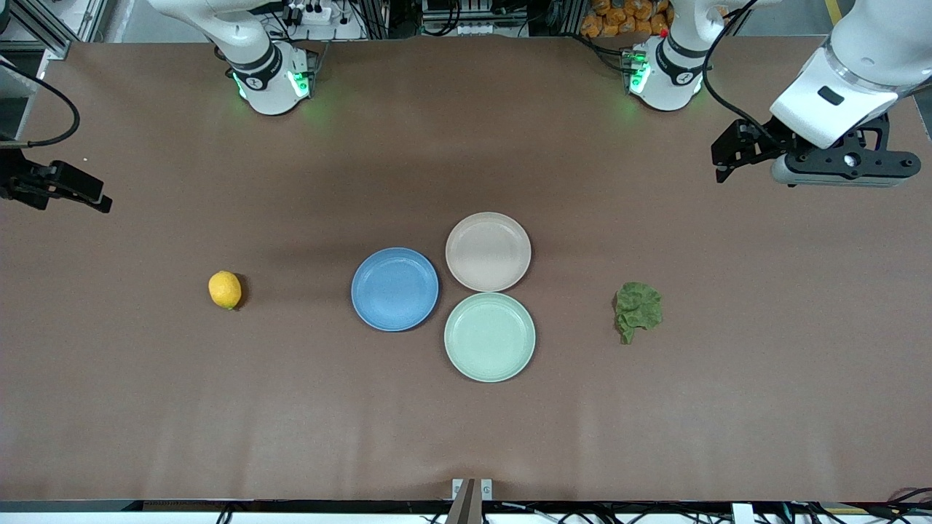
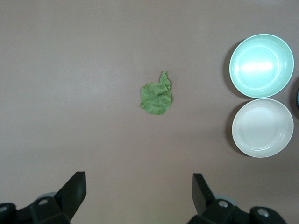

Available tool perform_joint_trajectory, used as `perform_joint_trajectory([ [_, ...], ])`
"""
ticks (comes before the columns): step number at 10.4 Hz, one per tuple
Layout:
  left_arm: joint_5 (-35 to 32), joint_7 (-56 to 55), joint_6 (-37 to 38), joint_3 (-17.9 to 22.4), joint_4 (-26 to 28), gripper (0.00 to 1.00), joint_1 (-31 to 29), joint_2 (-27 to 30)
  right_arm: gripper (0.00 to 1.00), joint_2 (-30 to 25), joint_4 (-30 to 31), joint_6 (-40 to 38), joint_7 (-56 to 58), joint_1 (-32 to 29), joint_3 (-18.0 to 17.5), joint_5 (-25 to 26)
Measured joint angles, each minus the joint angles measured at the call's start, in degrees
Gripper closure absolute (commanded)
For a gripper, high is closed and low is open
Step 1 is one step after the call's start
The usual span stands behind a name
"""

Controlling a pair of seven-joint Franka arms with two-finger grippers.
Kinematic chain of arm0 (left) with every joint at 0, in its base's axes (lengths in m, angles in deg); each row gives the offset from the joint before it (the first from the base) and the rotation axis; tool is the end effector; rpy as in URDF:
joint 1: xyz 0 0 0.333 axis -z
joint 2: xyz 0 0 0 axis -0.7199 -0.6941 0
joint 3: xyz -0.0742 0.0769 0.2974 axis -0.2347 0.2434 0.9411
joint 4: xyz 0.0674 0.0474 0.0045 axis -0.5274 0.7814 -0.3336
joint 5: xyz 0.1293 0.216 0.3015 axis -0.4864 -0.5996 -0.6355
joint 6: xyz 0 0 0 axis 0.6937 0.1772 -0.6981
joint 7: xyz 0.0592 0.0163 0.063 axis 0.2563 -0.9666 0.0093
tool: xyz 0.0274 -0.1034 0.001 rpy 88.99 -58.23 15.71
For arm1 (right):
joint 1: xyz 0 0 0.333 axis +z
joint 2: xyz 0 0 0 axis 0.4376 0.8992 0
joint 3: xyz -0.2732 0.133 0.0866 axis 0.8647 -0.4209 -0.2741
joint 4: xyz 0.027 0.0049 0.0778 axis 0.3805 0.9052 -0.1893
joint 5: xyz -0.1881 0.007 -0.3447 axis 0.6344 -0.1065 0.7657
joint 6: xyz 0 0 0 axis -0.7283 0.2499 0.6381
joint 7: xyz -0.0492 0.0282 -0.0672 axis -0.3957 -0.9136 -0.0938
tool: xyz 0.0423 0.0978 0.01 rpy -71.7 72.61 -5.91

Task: Place lemon and lettuce in plates
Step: 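Lower the right gripper to the lemon while the left gripper reaches the lettuce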

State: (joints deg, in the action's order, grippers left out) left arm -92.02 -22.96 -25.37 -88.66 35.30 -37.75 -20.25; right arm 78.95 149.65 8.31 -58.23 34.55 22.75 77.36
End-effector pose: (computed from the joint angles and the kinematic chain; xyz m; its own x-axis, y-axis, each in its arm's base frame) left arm 0.5344 -0.1515 0.6486 0.9940 -0.1012 0.0406 -0.1000 -0.9945 -0.0327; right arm 0.5721 -0.0171 0.6342 0.9966 -0.0761 -0.0304 -0.0770 -0.9966 -0.0305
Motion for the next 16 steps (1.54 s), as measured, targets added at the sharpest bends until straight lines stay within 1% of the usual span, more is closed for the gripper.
perform_joint_trajectory([
  [5, 0.1, 0.0, 0.0, -0.1, 0.0, 0.00, 0.2, 0.0, 0.00, 0.1, 0.3, 0.0, 0.0, 0.0, 0.0, 0.0],
  [7, 0.1, 0.0, 0.1, -0.2, 0.0, 0.00, 0.4, -0.6, 0.00, 0.2, 2.2, 1.4, 0.0, 0.0, 0.0, 0.0],
  [9, 0.1, 0.0, 0.2, -0.2, 0.1, 0.00, 0.5, -2.2, 0.00, 0.4, 6.1, 5.5, 0.0, 0.0, 0.0, 0.0],
  [11, 0.1, 0.0, -0.9, -0.2, 0.2, 0.00, 0.6, -5.1, 0.00, 0.5, 10.3, 9.9, 0.1, 0.0, -0.5, 0.0],
  [13, 0.1, 0.0, -4.4, -0.2, 0.4, 0.00, 0.5, -8.8, 0.00, 0.7, 15.1, 15.2, 0.1, 0.0, -1.1, 0.1],
  [16, 0.1, -0.8, -11.3, -0.1, 2.1, 0.00, 0.4, -15.5, 0.00, 1.1, 24.8, 27.1, 0.2, 0.1, -1.4, 2.0],
])
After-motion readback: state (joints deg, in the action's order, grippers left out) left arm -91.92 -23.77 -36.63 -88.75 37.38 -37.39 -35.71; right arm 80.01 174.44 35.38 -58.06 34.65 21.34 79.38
